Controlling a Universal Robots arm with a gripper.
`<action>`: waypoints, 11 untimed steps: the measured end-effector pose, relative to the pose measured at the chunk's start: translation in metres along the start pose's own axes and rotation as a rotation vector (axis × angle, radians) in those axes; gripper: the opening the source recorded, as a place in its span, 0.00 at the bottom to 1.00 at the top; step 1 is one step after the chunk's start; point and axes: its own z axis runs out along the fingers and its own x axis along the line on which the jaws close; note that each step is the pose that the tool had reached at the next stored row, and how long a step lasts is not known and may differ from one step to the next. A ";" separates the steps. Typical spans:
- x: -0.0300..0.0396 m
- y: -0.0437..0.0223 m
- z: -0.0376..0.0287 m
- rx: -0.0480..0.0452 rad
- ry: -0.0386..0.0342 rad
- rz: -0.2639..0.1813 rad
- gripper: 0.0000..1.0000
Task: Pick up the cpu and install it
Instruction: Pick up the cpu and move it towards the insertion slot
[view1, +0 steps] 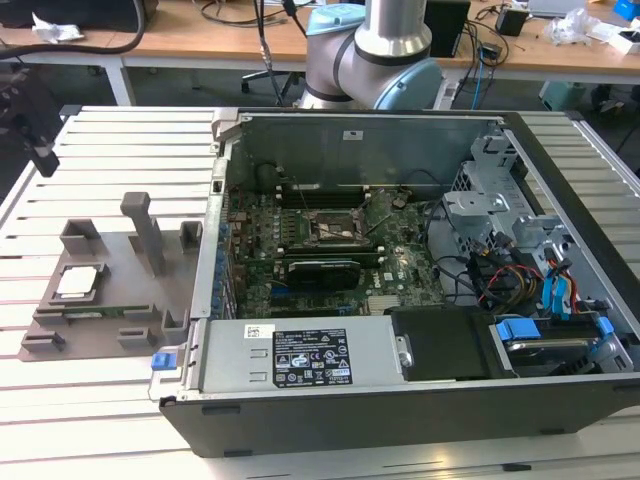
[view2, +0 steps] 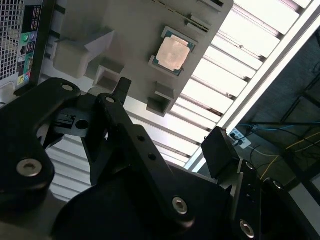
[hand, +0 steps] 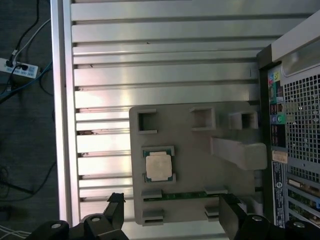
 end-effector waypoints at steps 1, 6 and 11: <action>0.0000 0.0000 0.0004 -0.0001 0.0000 0.000 0.84; 0.0000 -0.0001 0.0024 0.0000 0.0001 0.000 0.84; 0.0001 -0.0001 0.0046 0.0000 0.0000 0.000 0.84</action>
